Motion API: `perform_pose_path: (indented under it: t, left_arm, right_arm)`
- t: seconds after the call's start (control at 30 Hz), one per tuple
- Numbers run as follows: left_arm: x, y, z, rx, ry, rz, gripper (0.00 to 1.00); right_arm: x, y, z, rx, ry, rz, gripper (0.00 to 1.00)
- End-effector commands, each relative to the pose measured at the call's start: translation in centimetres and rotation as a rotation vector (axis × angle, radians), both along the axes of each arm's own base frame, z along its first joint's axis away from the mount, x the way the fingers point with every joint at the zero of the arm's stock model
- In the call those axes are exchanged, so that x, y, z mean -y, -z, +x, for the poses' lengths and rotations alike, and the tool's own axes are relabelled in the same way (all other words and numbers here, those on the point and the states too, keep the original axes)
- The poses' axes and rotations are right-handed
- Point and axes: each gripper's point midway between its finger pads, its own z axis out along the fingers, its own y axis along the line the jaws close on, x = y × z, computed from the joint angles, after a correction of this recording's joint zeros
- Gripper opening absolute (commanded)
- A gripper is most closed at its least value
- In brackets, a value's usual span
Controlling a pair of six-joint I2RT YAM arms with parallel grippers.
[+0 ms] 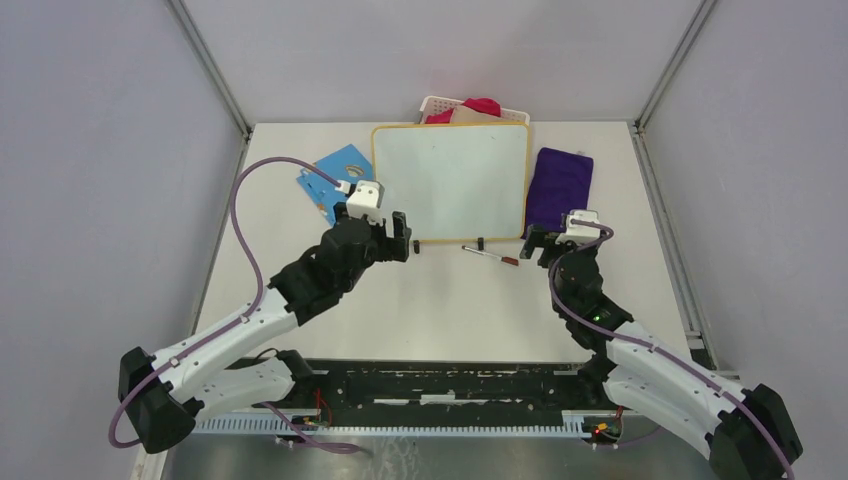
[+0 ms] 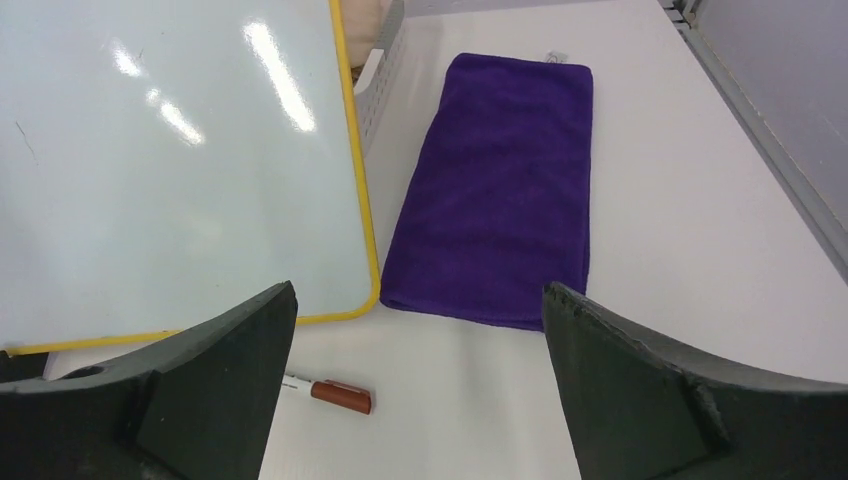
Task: Write a sentence on the whiteboard
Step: Move the whiteboard marker to the center of the board.
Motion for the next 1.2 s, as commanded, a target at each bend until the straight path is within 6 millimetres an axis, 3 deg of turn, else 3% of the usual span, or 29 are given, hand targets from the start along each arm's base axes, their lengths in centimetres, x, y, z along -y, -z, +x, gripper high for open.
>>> perform_pose_path:
  t: [0.0, 0.13, 0.23, 0.37, 0.57, 0.7, 0.9, 1.17]
  left_arm:
    - [1.2, -2.6, -0.3, 0.070, 0.067, -0.070, 0.91]
    - [0.8, -4.5, -0.2, 0.114, 0.061, -0.064, 0.90]
    - [0.2, -7.8, 0.7, 0.171, 0.021, -0.045, 0.89]
    - [-0.6, -9.9, 2.2, 0.233, -0.039, 0.032, 0.88]
    - [-0.7, -7.5, 1.4, 0.177, -0.008, -0.089, 0.90]
    - [-1.1, -7.0, 1.4, 0.136, -0.022, -0.119, 0.92]
    - [-1.5, -5.6, 2.0, 0.099, -0.067, -0.080, 0.93]
    - [-2.8, -6.1, 1.8, 0.130, -0.114, -0.046, 0.92]
  right_arm:
    - [-0.6, -0.7, 0.2, 0.010, -0.031, -0.012, 0.98]
    - [-2.1, -0.6, 0.6, -0.014, -0.109, -0.057, 0.98]
    - [-3.2, -0.5, 0.9, -0.040, -0.164, -0.085, 0.97]
    - [-5.6, 1.0, 1.3, -0.121, -0.277, -0.119, 0.94]
    - [-6.6, 2.5, 1.4, -0.207, -0.326, -0.166, 0.94]
    - [-7.2, 3.3, 1.1, -0.217, -0.367, -0.171, 0.93]
    - [-8.0, 6.5, 0.8, -0.284, -0.399, -0.155, 0.86]
    - [-8.8, 9.4, 1.4, -0.353, -0.408, -0.170, 0.79]
